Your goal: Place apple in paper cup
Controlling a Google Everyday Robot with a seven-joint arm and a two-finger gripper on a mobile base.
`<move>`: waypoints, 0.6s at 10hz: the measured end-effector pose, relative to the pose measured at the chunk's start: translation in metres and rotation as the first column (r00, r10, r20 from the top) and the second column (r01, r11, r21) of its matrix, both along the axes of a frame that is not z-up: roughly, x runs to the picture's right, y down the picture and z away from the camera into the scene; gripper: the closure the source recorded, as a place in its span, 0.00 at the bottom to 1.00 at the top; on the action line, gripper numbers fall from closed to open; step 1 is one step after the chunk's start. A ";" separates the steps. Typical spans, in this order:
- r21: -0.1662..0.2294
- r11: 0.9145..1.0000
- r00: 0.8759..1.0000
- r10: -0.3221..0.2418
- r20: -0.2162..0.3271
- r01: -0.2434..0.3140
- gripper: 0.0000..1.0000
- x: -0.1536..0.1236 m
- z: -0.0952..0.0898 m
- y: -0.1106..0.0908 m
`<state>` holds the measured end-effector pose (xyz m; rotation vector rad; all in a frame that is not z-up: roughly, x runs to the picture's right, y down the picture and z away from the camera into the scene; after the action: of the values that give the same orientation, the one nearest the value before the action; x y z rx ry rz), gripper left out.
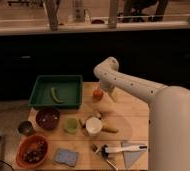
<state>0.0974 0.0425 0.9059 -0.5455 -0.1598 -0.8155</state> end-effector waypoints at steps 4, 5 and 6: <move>-0.005 1.000 0.997 -0.030 0.072 0.031 0.20 -0.012 0.021 -0.009; -0.005 0.999 0.996 -0.032 0.086 0.032 0.20 -0.015 0.025 -0.012; -0.006 0.999 0.994 -0.034 0.108 0.035 0.20 -0.020 0.030 -0.015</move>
<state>0.0771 0.0280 0.9364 -0.5132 -0.2533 -0.8785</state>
